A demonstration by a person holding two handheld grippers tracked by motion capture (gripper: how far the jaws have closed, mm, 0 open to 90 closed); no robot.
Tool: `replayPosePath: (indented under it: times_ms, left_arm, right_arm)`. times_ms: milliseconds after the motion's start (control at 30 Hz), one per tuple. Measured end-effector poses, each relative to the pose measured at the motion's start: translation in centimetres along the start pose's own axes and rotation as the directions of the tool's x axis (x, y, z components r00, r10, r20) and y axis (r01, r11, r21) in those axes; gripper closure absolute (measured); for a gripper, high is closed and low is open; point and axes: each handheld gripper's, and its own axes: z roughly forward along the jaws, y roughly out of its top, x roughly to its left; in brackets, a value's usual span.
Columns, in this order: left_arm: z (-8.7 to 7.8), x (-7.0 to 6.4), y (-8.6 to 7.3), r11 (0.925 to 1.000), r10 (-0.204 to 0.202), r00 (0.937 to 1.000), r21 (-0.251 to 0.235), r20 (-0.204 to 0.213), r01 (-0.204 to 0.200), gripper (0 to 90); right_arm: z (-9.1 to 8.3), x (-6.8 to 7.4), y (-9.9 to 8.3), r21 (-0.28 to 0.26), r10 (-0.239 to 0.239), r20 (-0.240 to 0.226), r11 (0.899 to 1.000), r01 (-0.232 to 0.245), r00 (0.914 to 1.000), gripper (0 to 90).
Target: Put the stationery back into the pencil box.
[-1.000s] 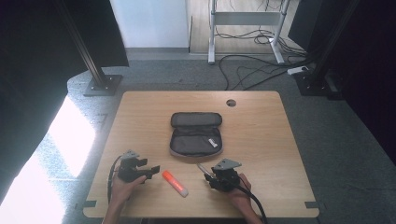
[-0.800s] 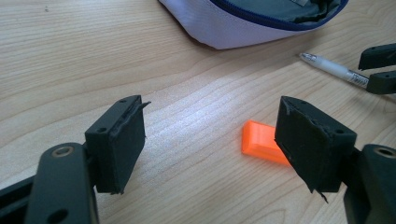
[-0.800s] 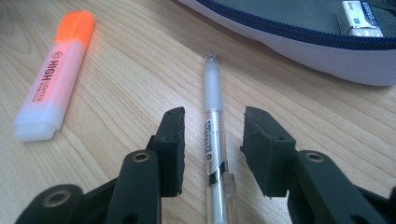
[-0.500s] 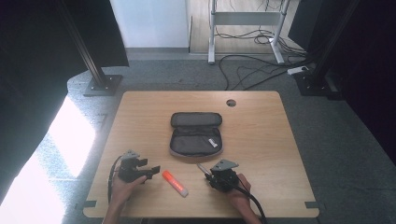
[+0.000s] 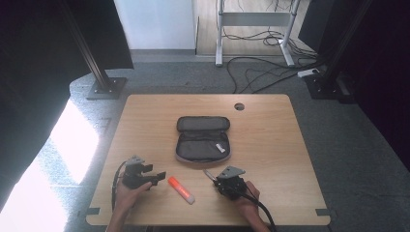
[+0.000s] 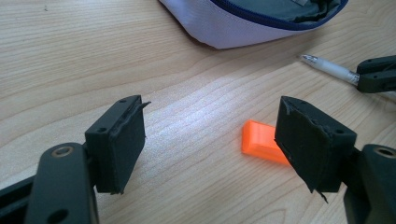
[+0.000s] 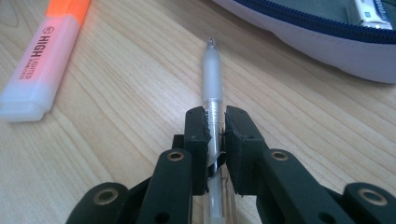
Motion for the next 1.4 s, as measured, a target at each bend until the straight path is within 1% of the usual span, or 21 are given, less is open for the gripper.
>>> replayPosePath:
  times_ms: [100, 200, 233, 300, 500, 667, 833, 1200, 1400]
  left_arm:
    - [0.0, 0.0, 0.0, 1.0, -0.001, 1.0, -0.001, 0.0, 0.001, 24.9]
    - [0.0, 0.0, 0.0, 1.0, -0.001, 1.0, -0.001, 0.0, 0.001, 24.9]
    - [0.0, 0.0, 0.0, 1.0, -0.001, 1.0, -0.002, 0.0, 0.001, 24.9]
    - [-0.1, 0.0, 0.0, 1.0, -0.001, 1.0, -0.003, 0.0, 0.001, 24.9]
    - [-0.1, 0.0, 0.0, 1.0, 0.0, 1.0, -0.003, 0.0, 0.0, 24.9]
    - [-0.1, 0.0, 0.0, 1.0, 0.0, 1.0, -0.003, 0.0, 0.0, 24.9]
    - [0.0, 0.0, 0.0, 1.0, 0.001, 1.0, -0.001, 0.0, -0.001, 24.9]
    - [0.0, -0.1, 0.1, 1.0, 0.004, 1.0, -0.002, 0.0, -0.004, 24.9]
    - [-0.1, -0.1, 0.1, 1.0, 0.007, 1.0, -0.002, -0.006, -0.007, 24.9]
  right_arm:
    - [-0.3, 0.0, 0.0, -0.009, -0.003, -0.02, 1.0, 0.003, 0.9998, 78.5]
    - [-0.6, 0.0, 0.1, -0.021, -0.002, -0.024, 1.0, 0.002, 0.9997, 78.5]
    - [-1.0, 0.0, 0.2, -0.035, 0.001, -0.026, 0.999, -0.002, 0.9997, 78.6]
    - [-1.2, 0.0, 0.2, -0.041, 0.005, -0.027, 0.999, -0.006, 0.9996, 78.6]
    - [-2.6, -0.2, 0.7, -0.093, 0.009, -0.032, 0.996, -0.012, 0.9994, 78.6]
    - [-3.7, -0.4, 1.1, -0.135, 0.019, -0.031, 0.991, -0.023, 0.9993, 78.6]
    - [-4.6, -0.6, 1.3, -0.163, 0.023, -0.027, 0.986, -0.028, 0.9994, 78.6]
    - [-5.6, -1.0, 1.6, -0.201, 0.035, -0.017, 0.979, -0.037, 0.9993, 78.6]
    - [-6.4, -1.4, 1.9, -0.229, 0.041, -0.004, 0.973, -0.041, 0.9992, 78.6]
